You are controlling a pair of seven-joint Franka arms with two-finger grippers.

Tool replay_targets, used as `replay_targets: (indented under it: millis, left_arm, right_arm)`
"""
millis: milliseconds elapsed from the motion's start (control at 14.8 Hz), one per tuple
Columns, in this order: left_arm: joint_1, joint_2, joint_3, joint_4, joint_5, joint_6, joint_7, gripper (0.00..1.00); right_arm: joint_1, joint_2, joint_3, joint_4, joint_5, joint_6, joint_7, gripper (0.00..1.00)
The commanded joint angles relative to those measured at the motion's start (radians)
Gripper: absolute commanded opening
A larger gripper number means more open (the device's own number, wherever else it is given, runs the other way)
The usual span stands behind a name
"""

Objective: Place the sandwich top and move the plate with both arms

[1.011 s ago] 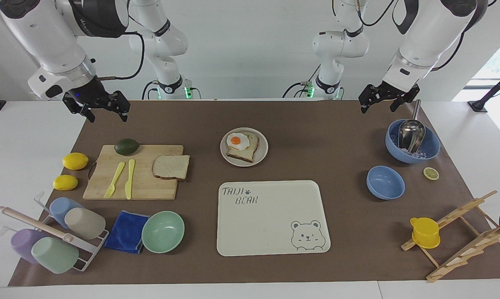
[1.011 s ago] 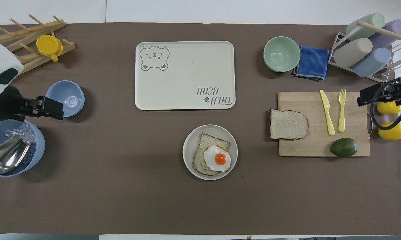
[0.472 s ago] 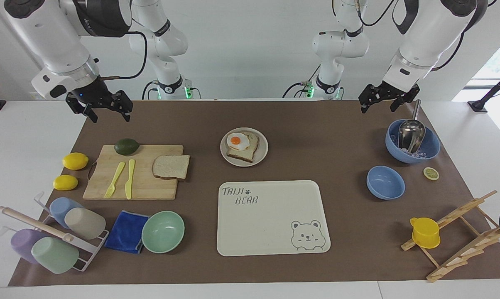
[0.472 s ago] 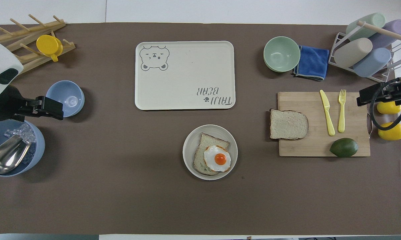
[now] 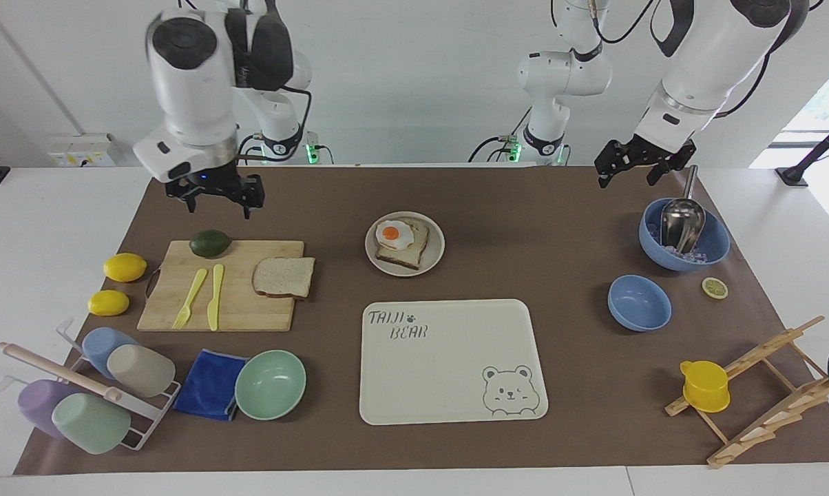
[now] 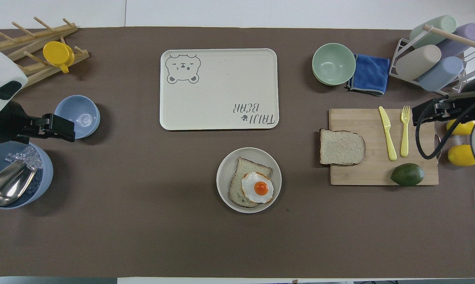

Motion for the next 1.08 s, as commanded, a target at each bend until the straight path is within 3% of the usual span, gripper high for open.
replay_targets:
  millis: [0, 404, 1011]
  left_arm:
    - [0.014, -0.006, -0.008, 0.01, 0.013, -0.02, 0.008, 1.0]
    - [0.014, -0.006, -0.008, 0.01, 0.015, -0.02, 0.008, 1.0]
    - [0.014, -0.007, -0.008, 0.01, 0.015, -0.02, 0.008, 1.0]
  right_arm:
    - [0.012, 0.066, 0.038, -0.064, -0.067, 0.084, 0.144, 1.0]
    - [0.104, 0.247, 0.043, -0.095, -0.154, 0.228, 0.413, 1.0]
    - [0.113, 0.25, 0.043, -0.237, -0.185, 0.28, 0.46, 1.0]
